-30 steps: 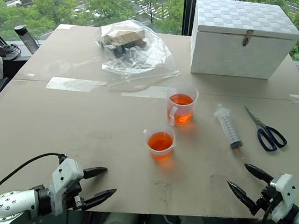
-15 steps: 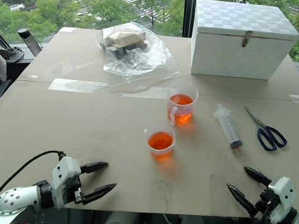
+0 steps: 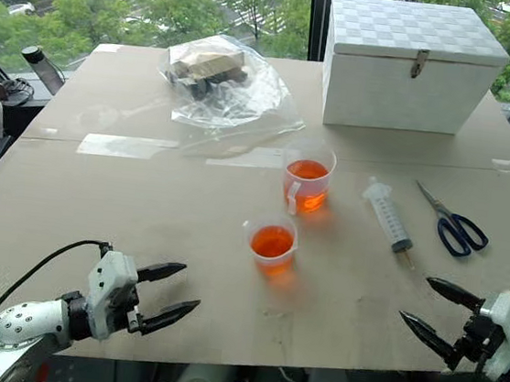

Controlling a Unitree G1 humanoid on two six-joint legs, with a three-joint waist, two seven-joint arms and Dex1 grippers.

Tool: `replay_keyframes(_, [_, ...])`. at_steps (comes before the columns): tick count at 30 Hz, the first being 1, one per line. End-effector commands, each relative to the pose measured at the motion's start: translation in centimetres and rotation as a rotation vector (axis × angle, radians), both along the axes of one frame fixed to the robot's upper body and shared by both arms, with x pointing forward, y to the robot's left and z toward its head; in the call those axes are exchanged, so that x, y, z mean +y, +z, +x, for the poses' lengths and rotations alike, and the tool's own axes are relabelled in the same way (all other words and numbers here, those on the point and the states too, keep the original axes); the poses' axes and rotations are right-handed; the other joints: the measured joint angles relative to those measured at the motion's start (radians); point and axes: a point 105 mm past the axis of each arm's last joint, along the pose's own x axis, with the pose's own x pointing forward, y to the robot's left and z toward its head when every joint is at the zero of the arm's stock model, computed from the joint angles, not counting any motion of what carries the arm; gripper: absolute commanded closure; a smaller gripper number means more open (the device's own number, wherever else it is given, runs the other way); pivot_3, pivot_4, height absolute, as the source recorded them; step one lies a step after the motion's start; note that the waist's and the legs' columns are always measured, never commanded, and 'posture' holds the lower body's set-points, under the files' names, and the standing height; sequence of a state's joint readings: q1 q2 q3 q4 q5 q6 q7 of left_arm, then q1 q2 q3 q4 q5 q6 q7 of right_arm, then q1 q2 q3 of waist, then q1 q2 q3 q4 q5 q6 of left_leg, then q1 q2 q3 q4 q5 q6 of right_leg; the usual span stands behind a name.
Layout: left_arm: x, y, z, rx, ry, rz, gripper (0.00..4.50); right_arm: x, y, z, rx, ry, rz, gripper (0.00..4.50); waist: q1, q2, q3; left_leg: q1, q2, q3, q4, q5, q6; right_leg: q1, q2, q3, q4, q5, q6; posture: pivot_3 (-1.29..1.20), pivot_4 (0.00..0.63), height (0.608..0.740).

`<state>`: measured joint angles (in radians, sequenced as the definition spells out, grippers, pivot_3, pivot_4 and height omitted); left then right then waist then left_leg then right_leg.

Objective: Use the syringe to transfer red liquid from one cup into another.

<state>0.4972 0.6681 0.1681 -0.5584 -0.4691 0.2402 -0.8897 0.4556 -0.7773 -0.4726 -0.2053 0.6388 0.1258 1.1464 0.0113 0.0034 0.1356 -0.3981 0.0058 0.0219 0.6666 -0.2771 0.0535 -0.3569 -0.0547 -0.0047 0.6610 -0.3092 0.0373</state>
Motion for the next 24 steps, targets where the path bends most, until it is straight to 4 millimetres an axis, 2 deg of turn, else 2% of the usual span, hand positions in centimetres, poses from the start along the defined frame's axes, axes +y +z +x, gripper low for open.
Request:
replay_keyframes(1, [-0.6,2.6,0.3,-0.050,-0.035,0.000,0.61,0.4,3.4,1.3,-0.072,0.021,0.000,0.06,0.000,0.000,0.000,0.000,0.000,0.000,0.000,0.000,0.000,0.000,0.000,0.000,0.000,0.000,0.000,0.00,0.150,0.740])
replay_keyframes(3, [-0.8,3.7,0.6,-0.057,-0.065,0.005,0.61,1.0,4.5,2.3,-0.061,0.022,-0.002,0.06,0.000,0.000,0.001,0.000,0.000,0.000,0.000,0.000,0.000,0.000,0.000,0.000,0.001,0.000,0.000,0.00,0.150,0.740])
replay_keyframes(6, [-0.8,6.2,1.5,-0.045,-0.135,0.033,0.61,3.6,6.2,3.4,0.056,0.105,-0.024,0.06,0.001,0.001,0.002,0.000,0.000,0.000,0.001,0.000,0.000,0.000,0.000,-0.001,0.002,0.000,0.000,0.00,0.150,0.740])
replay_keyframes(9, [-0.8,9.1,2.7,-0.068,-0.195,0.051,0.61,4.9,8.1,6.7,0.047,0.038,-0.021,0.06,0.000,-0.004,0.003,0.001,0.000,-0.001,0.001,0.000,0.000,0.000,0.001,-0.002,0.002,0.000,0.000,0.00,0.150,0.740])
replay_keyframes(12, [-0.9,11.4,3.4,-0.073,-0.234,0.066,0.61,3.9,7.1,9.7,0.176,-0.096,-0.221,0.06,-0.004,-0.004,0.007,-0.001,0.000,-0.002,0.002,0.001,0.000,-0.001,0.001,-0.002,0.002,0.000,0.000,0.00,0.150,0.740])
replay_keyframes(14, [-0.9,13.0,4.2,-0.119,-0.244,0.122,0.61,3.0,7.0,12.1,0.275,-0.243,-0.263,0.06,-0.003,-0.006,0.008,-0.004,-0.001,0.000,0.002,0.003,-0.004,-0.003,0.001,-0.001,0.000,0.000,0.000,0.00,0.150,0.740])
replay_keyframes(18, [-1.6,15.2,5.0,-0.175,-0.264,0.135,0.61,4.8,7.4,13.6,0.439,-0.275,-0.237,0.06,-0.002,-0.007,0.009,-0.019,-0.001,0.000,0.003,0.004,-0.006,-0.019,0.002,-0.001,0.002,0.001,0.001,0.00,0.150,0.740])
replay_keyframes(21, [-2.2,16.3,5.3,-0.210,-0.290,0.163,0.61,5.3,6.7,15.5,0.560,-0.359,-0.276,0.06,-0.005,-0.008,0.009,-0.021,-0.001,0.000,0.002,0.005,-0.007,-0.022,0.004,-0.001,0.002,0.001,0.001,0.00,0.150,0.740])
replay_keyframes(24, [-3.0,17.2,5.3,-0.234,-0.309,0.141,0.61,5.6,6.4,16.2,0.652,-0.375,-0.311,0.06,-0.008,-0.009,0.011,-0.022,-0.001,0.001,0.002,0.005,-0.007,-0.022,0.004,-0.001,0.002,0.001,0.002,0.00,0.150,0.740])
